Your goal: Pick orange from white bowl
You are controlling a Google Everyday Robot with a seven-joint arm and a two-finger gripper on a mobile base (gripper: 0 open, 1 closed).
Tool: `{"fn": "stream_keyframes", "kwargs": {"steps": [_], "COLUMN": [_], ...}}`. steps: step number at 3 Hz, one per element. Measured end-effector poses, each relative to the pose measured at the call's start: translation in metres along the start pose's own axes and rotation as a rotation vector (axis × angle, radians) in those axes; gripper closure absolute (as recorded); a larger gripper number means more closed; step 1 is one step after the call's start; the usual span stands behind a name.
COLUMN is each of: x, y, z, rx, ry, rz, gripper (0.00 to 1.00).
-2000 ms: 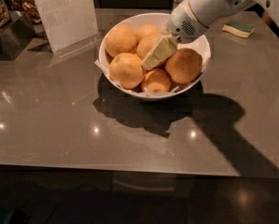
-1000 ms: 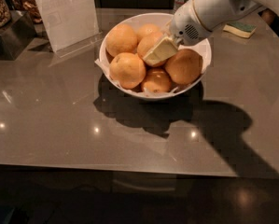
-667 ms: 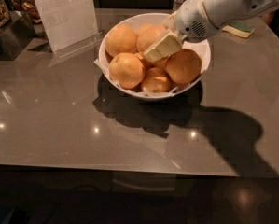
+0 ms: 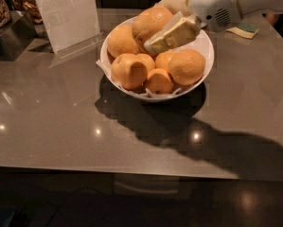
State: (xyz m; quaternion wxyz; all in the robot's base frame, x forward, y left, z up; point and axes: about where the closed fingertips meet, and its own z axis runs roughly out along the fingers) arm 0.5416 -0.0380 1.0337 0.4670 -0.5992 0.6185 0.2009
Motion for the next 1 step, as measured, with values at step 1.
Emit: {"fn": "stream_keyframes", "kwargs": {"steps": [1], "x": [-0.0188], "y": [0.0166], "z": [-0.0242], "rx": [0.041], "ry": [-0.070], "rz": [-0.053], "gripper": [1.00]}}
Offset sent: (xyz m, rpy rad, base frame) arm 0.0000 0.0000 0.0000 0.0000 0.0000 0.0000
